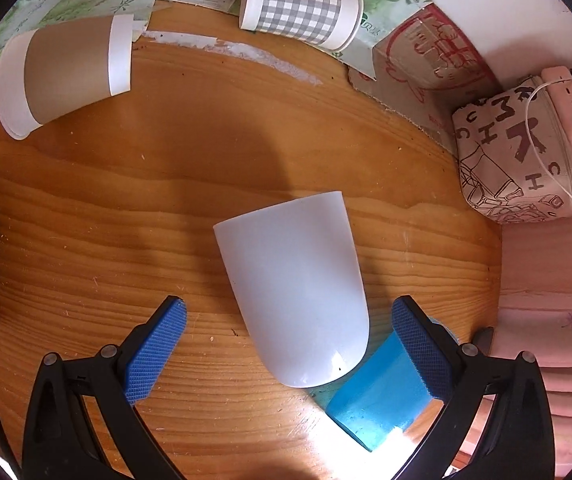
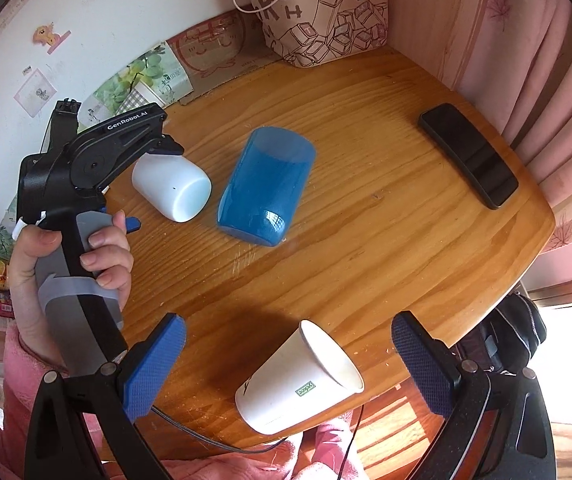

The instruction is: Flip cup upright

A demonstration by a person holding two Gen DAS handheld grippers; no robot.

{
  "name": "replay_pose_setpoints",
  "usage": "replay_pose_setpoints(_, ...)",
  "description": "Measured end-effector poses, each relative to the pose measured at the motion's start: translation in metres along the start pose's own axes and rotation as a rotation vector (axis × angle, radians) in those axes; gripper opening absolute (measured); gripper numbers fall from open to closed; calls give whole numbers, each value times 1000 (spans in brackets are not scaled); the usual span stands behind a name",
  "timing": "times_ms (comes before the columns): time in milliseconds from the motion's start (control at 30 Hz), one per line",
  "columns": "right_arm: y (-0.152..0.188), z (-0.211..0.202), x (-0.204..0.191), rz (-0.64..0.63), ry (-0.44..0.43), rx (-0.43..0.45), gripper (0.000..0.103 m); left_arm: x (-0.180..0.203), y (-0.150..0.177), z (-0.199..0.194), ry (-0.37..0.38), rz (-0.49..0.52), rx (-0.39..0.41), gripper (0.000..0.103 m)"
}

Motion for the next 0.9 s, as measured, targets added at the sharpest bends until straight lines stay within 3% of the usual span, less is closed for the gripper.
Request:
replay_pose_setpoints(233, 3, 7, 2, 12, -12, -19, 103, 3, 0, 11, -18, -23, -17, 101)
replay_pose_setpoints(500, 0, -2, 5, 13, -5, 4, 103, 3, -2, 15, -53, -18, -27, 88)
replay_pose_setpoints(700, -1, -4, 10, 26, -8, 7, 103, 5, 1, 20, -11, 1, -41, 72)
replay_pose_setpoints(900, -2, -3, 9, 22, -22, -3, 103, 4, 8, 20, 18, 3, -52, 72)
Point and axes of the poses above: each gripper's, at about its wrist camera, not at the fingertips, and z roughly the way its jaws point, x to its right, y to its underside, the point moved 4 cm from there along z, roughly the way its jaws point, and after that the axes turned 4 degrees about y, right-handed, at the moved point
